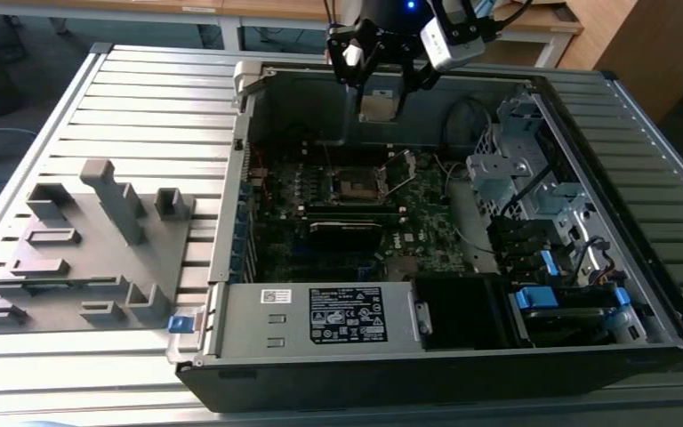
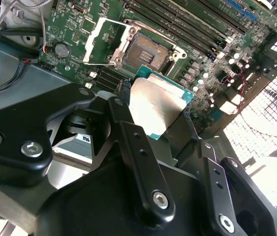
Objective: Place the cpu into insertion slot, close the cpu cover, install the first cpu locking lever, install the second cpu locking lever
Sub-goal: 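Place the cpu into insertion slot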
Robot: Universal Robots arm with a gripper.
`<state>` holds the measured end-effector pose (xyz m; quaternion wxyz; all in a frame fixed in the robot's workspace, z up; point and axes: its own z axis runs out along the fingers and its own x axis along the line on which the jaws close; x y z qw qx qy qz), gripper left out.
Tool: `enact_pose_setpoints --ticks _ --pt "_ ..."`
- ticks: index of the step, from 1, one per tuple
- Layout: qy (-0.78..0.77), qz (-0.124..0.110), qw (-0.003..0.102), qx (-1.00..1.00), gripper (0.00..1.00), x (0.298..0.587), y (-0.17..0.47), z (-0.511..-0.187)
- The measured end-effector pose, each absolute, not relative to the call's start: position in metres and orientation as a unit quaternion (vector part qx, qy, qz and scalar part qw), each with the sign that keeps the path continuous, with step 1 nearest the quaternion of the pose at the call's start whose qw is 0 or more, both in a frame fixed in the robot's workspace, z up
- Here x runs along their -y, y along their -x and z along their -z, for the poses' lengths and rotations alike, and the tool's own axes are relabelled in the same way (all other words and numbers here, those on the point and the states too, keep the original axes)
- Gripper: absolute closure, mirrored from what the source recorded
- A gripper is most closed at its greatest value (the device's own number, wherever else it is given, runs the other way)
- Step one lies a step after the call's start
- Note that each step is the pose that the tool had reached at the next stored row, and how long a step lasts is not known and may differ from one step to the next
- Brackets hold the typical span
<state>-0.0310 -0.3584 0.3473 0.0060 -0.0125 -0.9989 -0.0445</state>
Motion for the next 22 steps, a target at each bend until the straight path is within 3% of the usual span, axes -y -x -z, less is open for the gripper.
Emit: enact_pose_setpoints --ticks 22 --pt "0.012 0.045 0.005 0.999 0.46 0.358 0.031 -0.337"
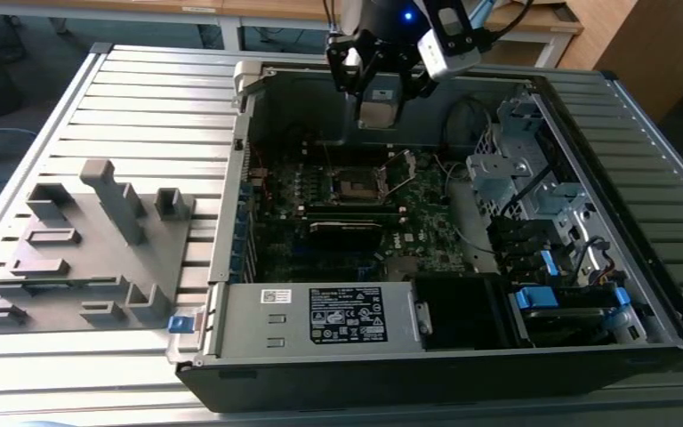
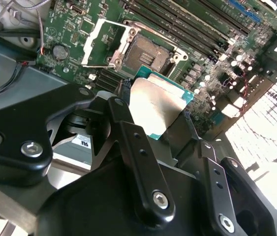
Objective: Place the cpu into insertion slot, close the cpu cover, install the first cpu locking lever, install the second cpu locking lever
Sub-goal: 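Place the cpu into insertion slot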
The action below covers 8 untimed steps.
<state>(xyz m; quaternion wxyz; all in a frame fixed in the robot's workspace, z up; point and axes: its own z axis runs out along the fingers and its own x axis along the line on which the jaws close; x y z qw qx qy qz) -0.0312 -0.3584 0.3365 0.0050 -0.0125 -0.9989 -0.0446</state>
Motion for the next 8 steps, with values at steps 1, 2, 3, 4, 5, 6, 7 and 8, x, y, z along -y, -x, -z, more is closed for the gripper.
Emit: enact_pose_setpoints --ticks 1,2,3,4,5,6,7,8 --pt "0.012 0.045 0.005 0.999 0.46 0.358 0.031 -0.335" --pt "0.013 0.045 0.005 0.999 0.46 0.358 0.032 -0.333" --pt "0.013 0.045 0.005 0.999 0.46 0.358 0.032 -0.331" --pt "0.012 0.045 0.005 0.999 0.46 0.358 0.032 -0.329" --pt "0.012 0.045 0.004 0.999 0.46 0.358 0.032 -0.327" --pt "0.012 0.045 0.004 0.999 0.46 0.358 0.033 -0.326" --pt "0.012 0.045 0.004 0.999 0.46 0.358 0.033 -0.324" --pt "0.012 0.045 0.004 0.999 0.46 0.358 0.033 -0.322"
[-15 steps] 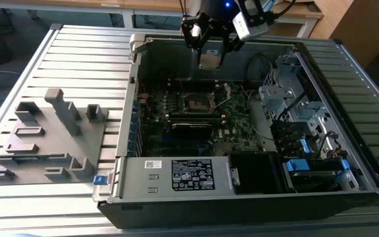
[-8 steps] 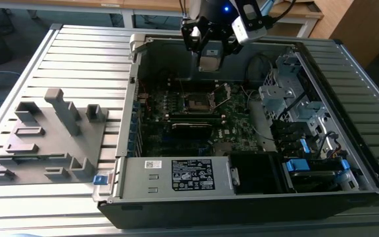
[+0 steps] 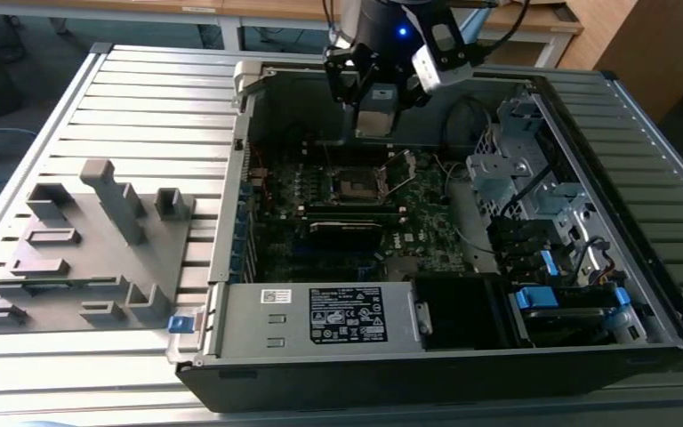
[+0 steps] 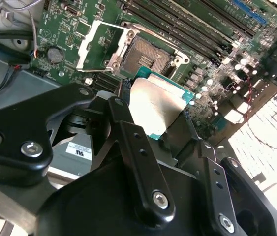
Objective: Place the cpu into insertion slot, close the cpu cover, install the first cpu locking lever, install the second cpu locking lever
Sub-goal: 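Place the cpu into insertion slot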
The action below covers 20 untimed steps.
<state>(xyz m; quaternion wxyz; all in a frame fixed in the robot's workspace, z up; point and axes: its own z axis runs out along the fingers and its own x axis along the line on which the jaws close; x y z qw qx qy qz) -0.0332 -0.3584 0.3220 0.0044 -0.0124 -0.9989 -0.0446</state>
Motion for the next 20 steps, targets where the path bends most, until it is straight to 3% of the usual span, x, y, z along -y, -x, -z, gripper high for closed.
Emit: enact_pose_setpoints --ticks 20 --pt "-0.017 0.044 0.005 0.999 0.46 0.359 0.037 -0.286"
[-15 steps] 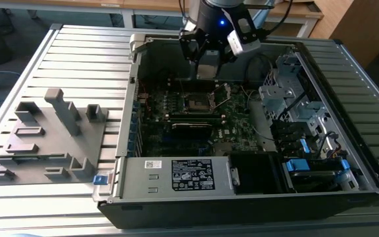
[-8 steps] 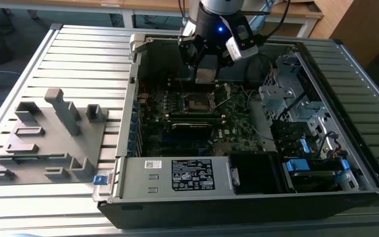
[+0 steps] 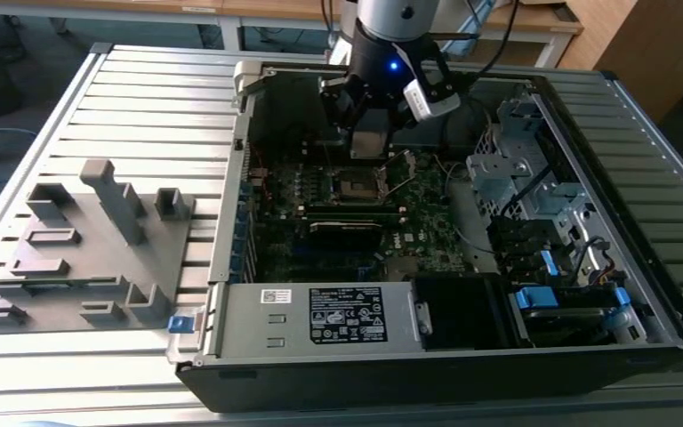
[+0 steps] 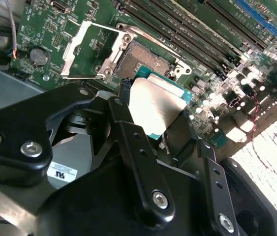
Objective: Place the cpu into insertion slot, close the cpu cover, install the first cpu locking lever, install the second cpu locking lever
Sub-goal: 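Place the cpu into insertion slot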
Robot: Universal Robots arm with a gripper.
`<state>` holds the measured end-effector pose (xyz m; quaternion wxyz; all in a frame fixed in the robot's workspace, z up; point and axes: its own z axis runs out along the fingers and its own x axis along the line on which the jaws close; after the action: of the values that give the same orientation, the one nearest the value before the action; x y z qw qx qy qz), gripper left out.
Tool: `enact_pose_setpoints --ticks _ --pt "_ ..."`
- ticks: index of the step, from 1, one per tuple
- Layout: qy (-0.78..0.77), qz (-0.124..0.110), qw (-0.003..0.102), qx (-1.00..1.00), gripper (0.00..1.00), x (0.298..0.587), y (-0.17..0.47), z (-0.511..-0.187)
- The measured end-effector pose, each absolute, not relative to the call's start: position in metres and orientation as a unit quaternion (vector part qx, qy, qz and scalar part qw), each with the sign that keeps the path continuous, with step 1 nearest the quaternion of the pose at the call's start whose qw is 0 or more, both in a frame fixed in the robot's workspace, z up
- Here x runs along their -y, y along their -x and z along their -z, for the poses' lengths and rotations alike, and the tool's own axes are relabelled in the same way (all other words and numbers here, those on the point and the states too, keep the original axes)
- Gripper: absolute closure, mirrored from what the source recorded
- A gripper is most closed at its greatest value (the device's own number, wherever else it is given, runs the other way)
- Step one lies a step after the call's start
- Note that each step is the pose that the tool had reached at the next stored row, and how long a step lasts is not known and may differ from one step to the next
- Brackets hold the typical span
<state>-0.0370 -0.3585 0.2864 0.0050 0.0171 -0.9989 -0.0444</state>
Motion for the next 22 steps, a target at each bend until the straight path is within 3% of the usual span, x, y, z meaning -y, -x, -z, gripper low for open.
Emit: enact_pose_setpoints --ticks 22 --pt "-0.026 0.040 0.005 0.999 0.46 0.359 0.038 -0.261"
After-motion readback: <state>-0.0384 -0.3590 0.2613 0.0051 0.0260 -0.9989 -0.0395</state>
